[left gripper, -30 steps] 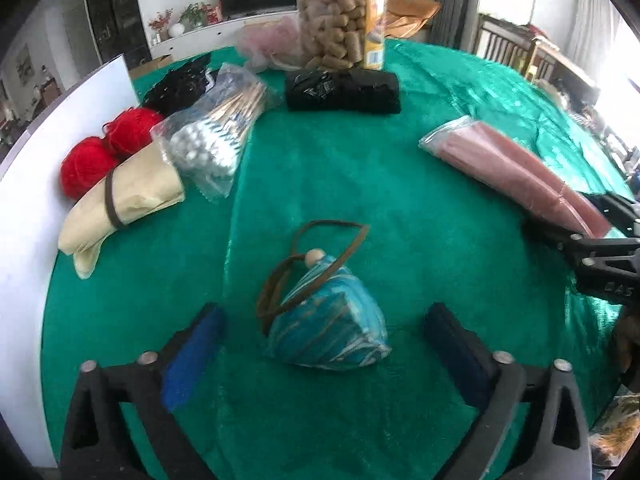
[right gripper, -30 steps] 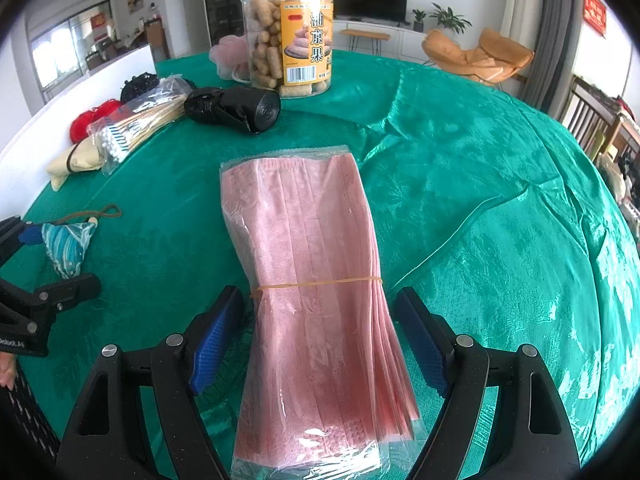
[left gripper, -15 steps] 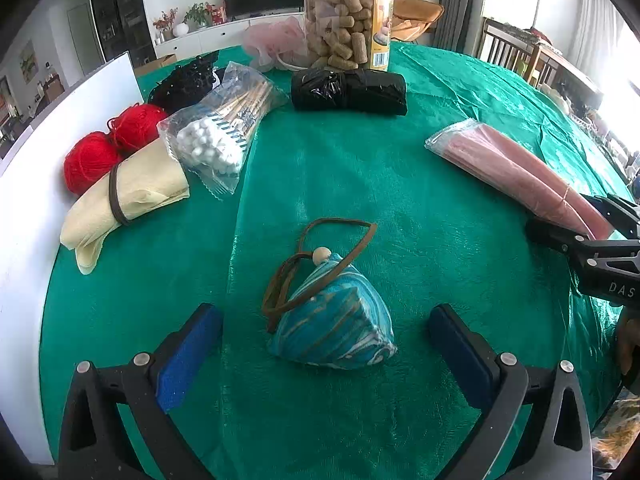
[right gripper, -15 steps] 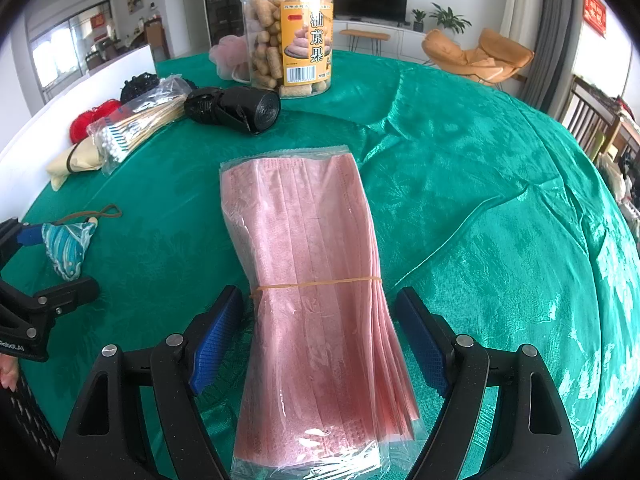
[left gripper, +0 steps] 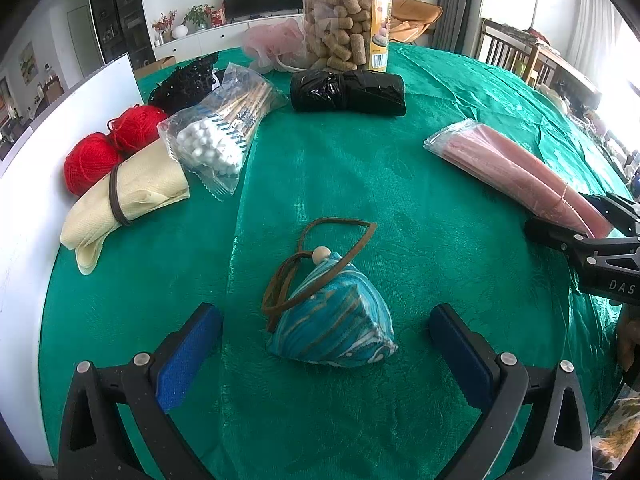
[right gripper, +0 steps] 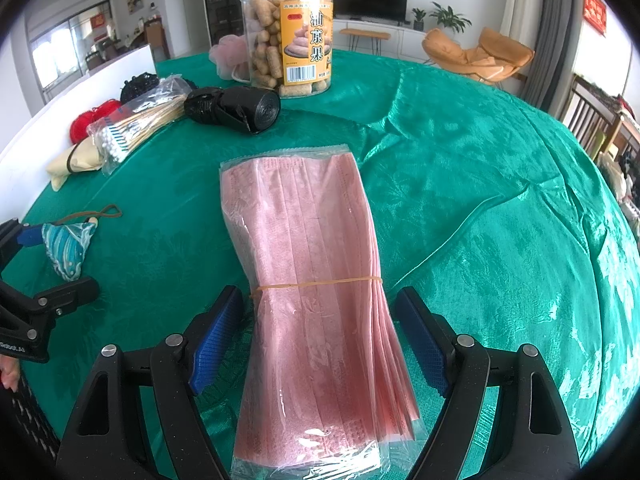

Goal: Organize soft objects
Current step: 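Grasp the teal striped pouch with the left tool while the right tool holds the pink bundle, then carry both items over the white box and open both tools to drop them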

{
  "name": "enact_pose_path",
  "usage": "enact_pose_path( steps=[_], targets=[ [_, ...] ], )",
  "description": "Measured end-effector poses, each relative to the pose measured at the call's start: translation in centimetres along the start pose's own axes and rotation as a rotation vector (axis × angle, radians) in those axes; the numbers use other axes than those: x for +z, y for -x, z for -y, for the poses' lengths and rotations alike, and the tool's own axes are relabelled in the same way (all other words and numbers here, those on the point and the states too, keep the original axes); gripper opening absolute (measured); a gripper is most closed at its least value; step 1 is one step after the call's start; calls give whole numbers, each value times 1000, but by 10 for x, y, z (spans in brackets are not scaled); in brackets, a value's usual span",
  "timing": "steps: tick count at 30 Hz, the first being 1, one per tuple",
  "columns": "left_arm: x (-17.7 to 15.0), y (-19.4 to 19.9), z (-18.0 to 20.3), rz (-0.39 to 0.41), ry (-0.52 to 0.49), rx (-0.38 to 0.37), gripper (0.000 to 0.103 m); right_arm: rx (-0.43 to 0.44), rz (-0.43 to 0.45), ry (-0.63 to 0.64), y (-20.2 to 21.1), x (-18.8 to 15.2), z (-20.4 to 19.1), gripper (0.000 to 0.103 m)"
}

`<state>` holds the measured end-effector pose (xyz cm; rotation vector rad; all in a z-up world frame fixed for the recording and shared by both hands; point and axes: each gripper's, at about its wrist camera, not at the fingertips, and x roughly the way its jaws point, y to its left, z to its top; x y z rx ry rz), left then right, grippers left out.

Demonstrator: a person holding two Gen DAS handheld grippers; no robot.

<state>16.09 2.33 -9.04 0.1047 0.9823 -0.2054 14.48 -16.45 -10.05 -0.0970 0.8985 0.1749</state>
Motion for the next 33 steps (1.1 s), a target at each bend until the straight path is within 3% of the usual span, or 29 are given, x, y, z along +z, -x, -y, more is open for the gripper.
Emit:
enact_pose_path(
  steps=[2, 6, 8, 9, 10, 11, 12, 13, 15, 19, 24, 29, 33],
  targets=[
    [1, 0, 0, -13, -5, -2, 103, 6, -45, 10, 0, 4, 1, 83],
    [12, -4, 0, -93, -10, -3, 103, 29, -274, 51, -15, 35, 4, 83],
    [17, -5, -1, -75, -12, 20, 101, 16, -313, 68, -23, 49, 5, 83],
    [19, -3, -2, -54, -18, 24, 84, 24, -307, 68, -24, 52, 5, 82],
    [19, 0, -4, -34, -17, 9, 53, 41, -301, 66, -25, 54, 6, 75],
    [20, 2, -6, -23, -10, -18, 43, 57, -297, 59, -25, 55, 6, 59],
    [20, 5, -9, -12, -2, -26, 42, 48, -280, 47, -20, 56, 7, 40],
    [19, 12, -13, 19, 4, -33, 42, 58, -270, 26, -16, 56, 8, 31],
    [17, 25, -22, 72, 28, -58, 42, 92, -239, -30, -3, 55, 11, 24],
    [17, 63, -52, 171, 160, -125, 42, 157, -180, -90, 22, 58, 5, 24],
    [16, 113, -101, 273, 298, -146, 42, 287, -86, -118, 51, 91, -30, 23],
    [11, 185, -187, 380, 432, -42, 42, 473, -11, -38, 71, 148, -119, 23],
    [-1, 212, -257, 356, 487, 122, 42, 634, 3, 47, 75, 193, -225, 23]
  ],
)
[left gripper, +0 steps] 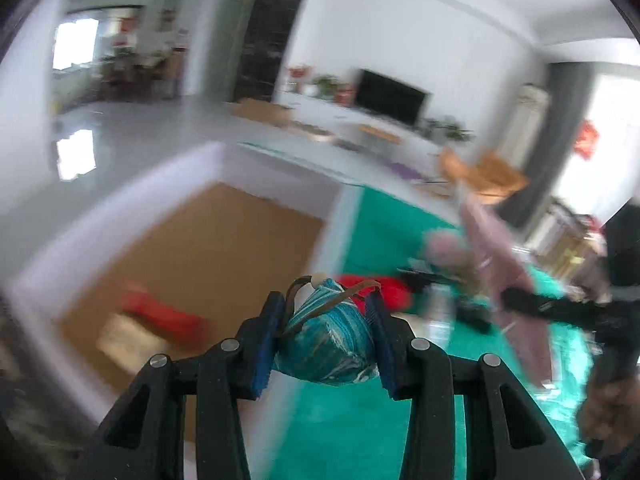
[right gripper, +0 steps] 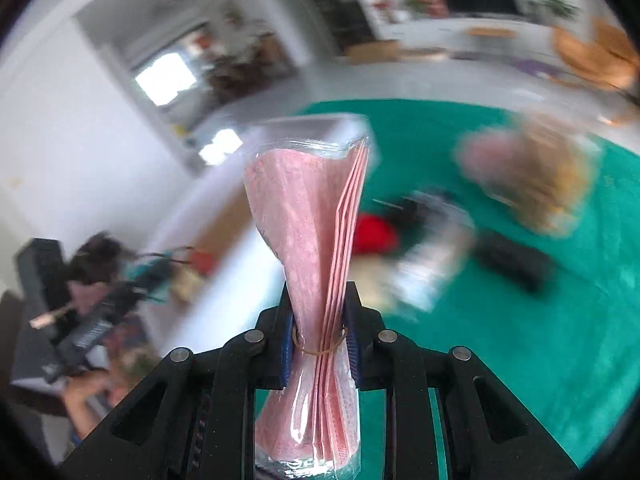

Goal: Organize soft objects
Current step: 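Carry both items over the white box and open both tools to drop them, then bring both tools back over the table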

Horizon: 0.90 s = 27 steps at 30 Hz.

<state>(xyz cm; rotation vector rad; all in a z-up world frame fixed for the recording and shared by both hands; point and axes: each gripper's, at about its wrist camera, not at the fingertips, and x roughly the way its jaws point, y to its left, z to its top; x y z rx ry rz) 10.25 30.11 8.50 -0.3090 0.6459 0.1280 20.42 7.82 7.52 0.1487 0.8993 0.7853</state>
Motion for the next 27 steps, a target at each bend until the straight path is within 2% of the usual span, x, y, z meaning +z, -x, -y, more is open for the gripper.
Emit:
enact_pose_path(
  steps=[2, 3, 4, 5, 6, 7, 9, 11, 13, 16, 18, 21, 23, 25, 27],
  targets=[
    [11, -5, -33, -34, 6, 99, 43, 71, -10, 33, -37, 23, -46, 24],
    [15, -9, -48, -61, 9, 164, 44, 107, -18, 41, -52, 30, -63, 32],
    [19, -16, -65, -89, 14, 240, 48, 132, -30, 42, -65, 35, -76, 49],
    [20, -21, -75, -106, 16, 287, 52, 171, -50, 30, -83, 41, -89, 61],
    [21, -25, -86, -124, 17, 333, 66, 212, -68, 10, -97, 44, -98, 73],
    [21, -29, -99, -131, 18, 373, 78, 219, -83, 1, -105, 45, -103, 71],
    [15, -29, -110, -114, 23, 410, 82, 192, -98, 7, -116, 45, -109, 71],
    [11, -29, -118, -95, 31, 431, 87, 150, -67, 27, -109, 41, -101, 71],
    [7, -28, -120, -80, 66, 407, 89, 101, -48, 41, -103, 36, -87, 71],
    [-3, -21, -103, -62, 74, 338, 89, -25, -17, 74, -80, 17, -51, 71],
    [-7, -20, -77, -52, 34, 284, 89, -168, 9, 117, -65, -4, -15, 71],
    [-23, -17, -18, -50, -33, 151, 89, -353, 23, 146, -47, -38, 41, 71],
    [-35, -20, 23, -72, -79, 39, 92, -495, 7, 129, -31, -75, 92, 71],
    [-51, -34, 66, -117, -124, -57, 98, -583, -14, 104, -18, -101, 125, 71],
    [-70, -51, 103, -167, -173, -126, 98, -660, -39, 77, -3, -132, 160, 71]
  ],
)
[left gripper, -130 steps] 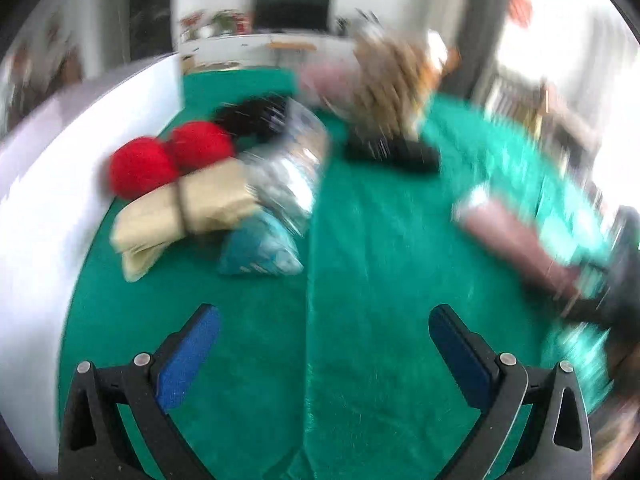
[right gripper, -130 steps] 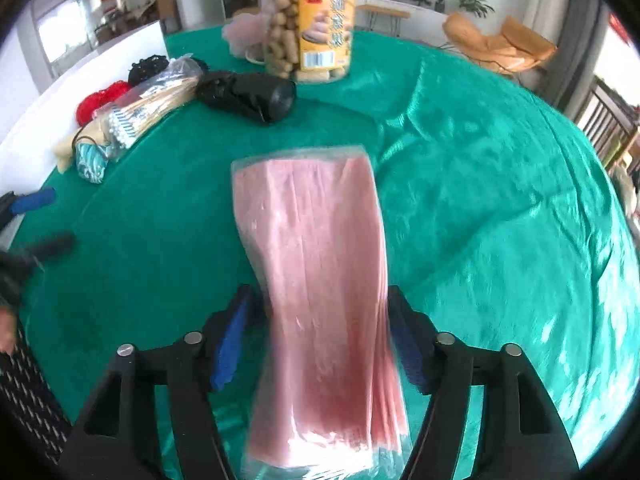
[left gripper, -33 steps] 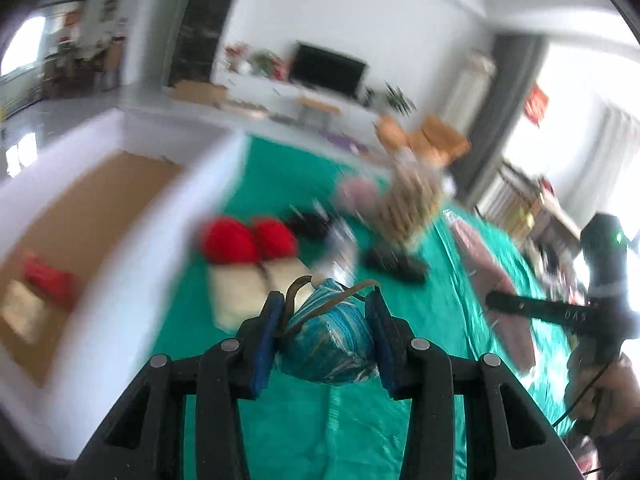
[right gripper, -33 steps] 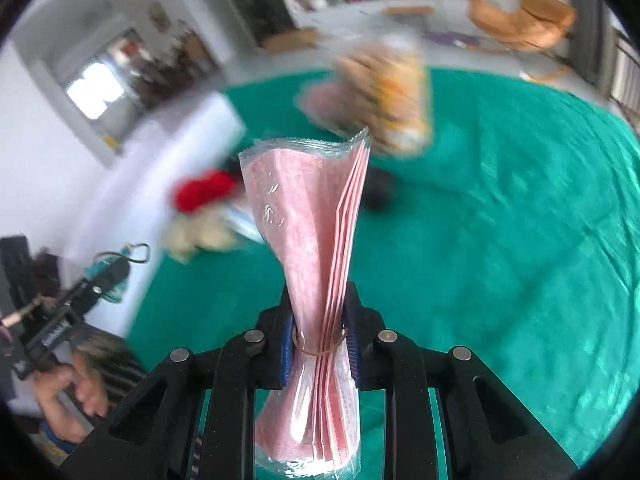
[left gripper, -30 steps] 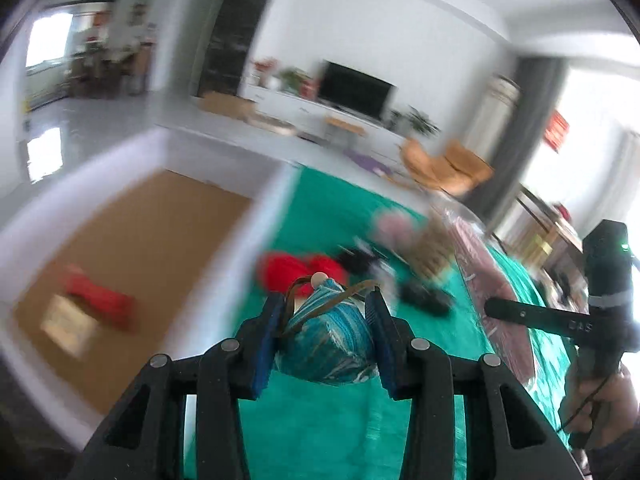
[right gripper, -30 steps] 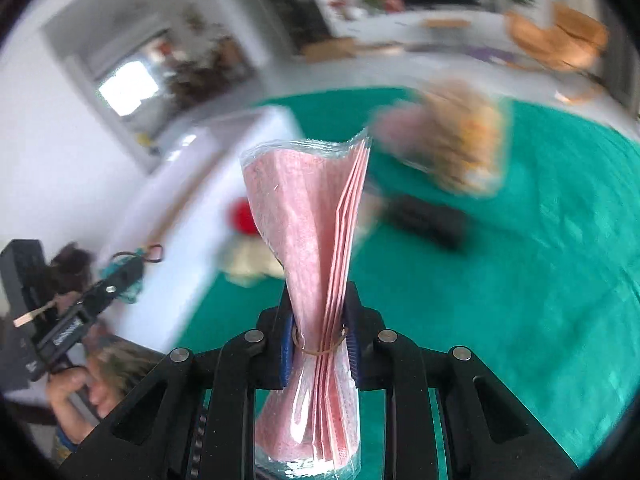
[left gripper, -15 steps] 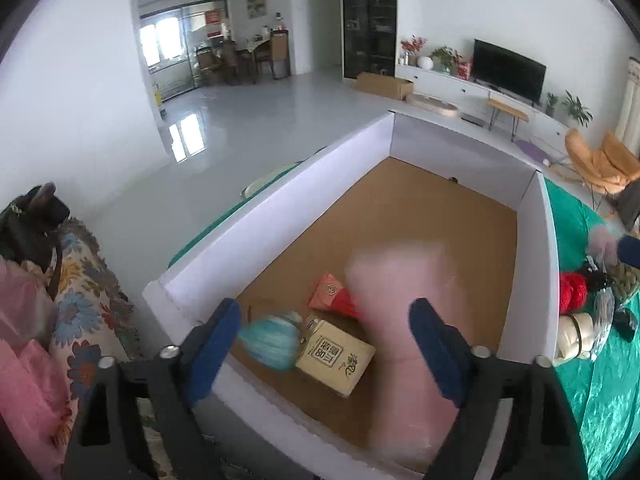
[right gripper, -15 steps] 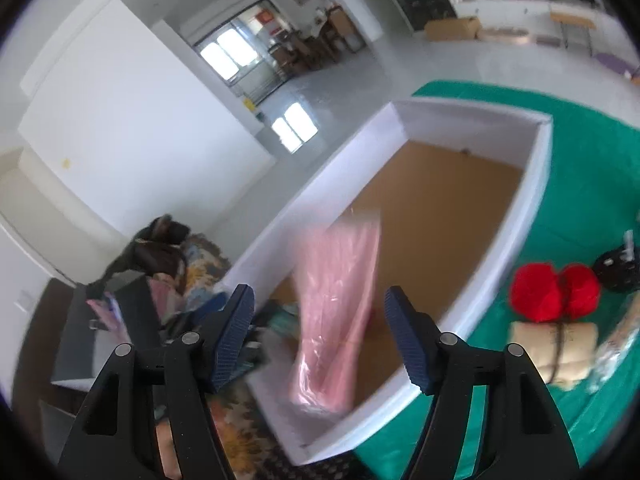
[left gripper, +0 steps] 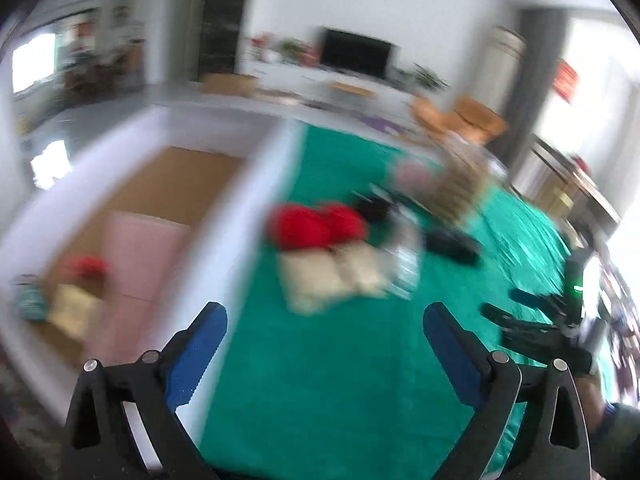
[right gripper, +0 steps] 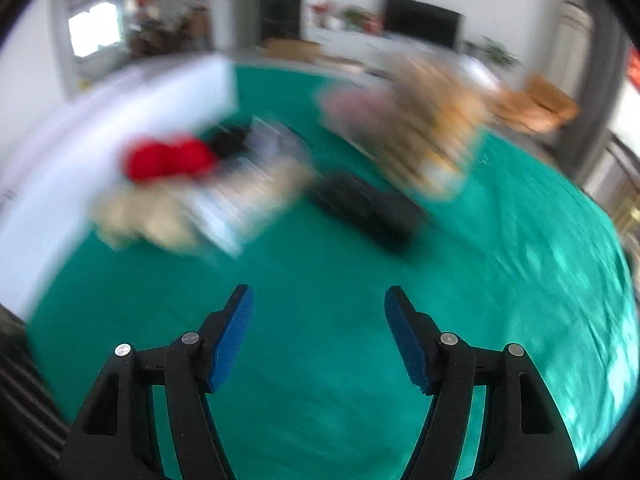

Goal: Organize soft objects
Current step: 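Bring both tools back over the table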

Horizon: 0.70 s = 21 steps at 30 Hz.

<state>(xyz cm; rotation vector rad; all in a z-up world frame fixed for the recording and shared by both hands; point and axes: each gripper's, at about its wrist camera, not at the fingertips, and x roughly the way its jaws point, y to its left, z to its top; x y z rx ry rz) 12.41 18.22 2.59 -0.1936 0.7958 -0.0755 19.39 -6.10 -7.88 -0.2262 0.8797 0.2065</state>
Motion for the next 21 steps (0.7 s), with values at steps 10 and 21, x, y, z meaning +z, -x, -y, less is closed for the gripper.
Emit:
enact_pose_path(
  steps=[10, 21],
  targets=[
    [-39, -118, 104, -180, -230, 29, 98, -13, 17, -96, 6, -52, 48, 76],
    [-58, -142, 99, -189, -215, 63, 98, -4, 4, -144, 17, -64, 49, 82]
  ],
)
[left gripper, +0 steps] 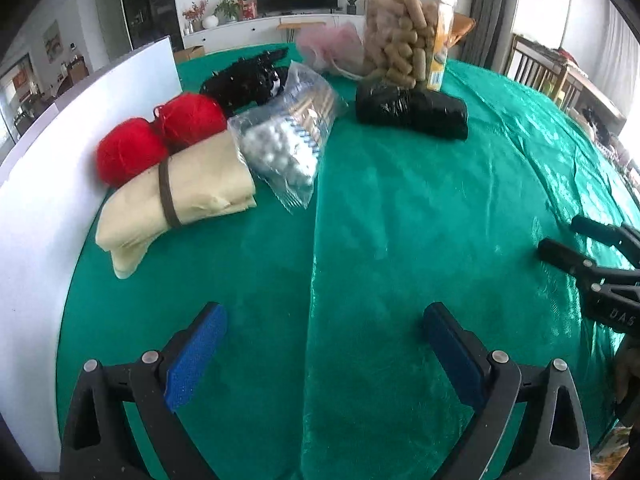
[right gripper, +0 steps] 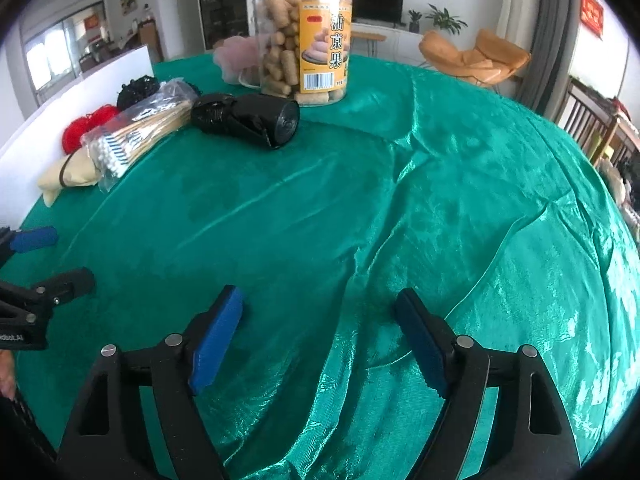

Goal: Organize soft objects
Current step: 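Bring both tools back over the table, then grasp the black plastic bag bundle with the right tool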

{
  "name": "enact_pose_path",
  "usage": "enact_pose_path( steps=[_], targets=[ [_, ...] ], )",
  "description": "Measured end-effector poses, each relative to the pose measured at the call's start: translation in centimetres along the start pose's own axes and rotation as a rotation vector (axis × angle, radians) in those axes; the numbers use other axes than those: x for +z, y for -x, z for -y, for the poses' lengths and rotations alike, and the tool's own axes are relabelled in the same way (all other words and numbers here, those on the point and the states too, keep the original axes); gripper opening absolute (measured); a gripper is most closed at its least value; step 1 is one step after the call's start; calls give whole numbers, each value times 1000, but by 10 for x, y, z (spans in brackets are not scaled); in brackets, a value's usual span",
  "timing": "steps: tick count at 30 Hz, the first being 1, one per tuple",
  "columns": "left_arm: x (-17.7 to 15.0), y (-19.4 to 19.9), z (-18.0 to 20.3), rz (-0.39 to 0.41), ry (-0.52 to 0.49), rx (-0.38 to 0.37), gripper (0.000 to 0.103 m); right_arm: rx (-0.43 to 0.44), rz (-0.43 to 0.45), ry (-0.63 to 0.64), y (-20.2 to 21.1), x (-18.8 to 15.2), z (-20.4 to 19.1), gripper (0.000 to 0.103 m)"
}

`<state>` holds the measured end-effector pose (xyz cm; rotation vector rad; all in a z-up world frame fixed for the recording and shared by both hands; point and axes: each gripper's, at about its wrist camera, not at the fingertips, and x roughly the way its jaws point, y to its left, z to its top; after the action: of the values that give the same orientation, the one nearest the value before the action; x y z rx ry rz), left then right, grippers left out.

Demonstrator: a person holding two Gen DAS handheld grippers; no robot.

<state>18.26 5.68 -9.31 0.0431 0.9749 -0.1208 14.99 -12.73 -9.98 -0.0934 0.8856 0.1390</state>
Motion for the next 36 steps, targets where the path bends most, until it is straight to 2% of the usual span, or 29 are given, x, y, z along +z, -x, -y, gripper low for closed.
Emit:
enact_pose_path(
  steps=[3, 5, 28, 31, 35, 36],
  targets=[
    [-2, -2, -2, 0, 6, 13, 99, -5, 0, -1, 0, -1, 0, 83],
    [-4, -2, -2, -2, 1, 17, 103, -7, 0, 0, 0, -1, 0, 83],
    [-6, 0, -3, 13, 4, 20, 103, 17, -25, -8, -2, 2, 4, 86],
    [-6, 1, -3, 15, 5, 20, 103, 29, -96, 56, -9, 24, 3, 85],
    [-5, 2, -4, 16, 5, 20, 103, 39, -5, 209, -7, 93, -13, 85],
    [-5, 2, -4, 16, 5, 20, 103, 53, -15, 252, -11, 106, -19, 85]
  ],
)
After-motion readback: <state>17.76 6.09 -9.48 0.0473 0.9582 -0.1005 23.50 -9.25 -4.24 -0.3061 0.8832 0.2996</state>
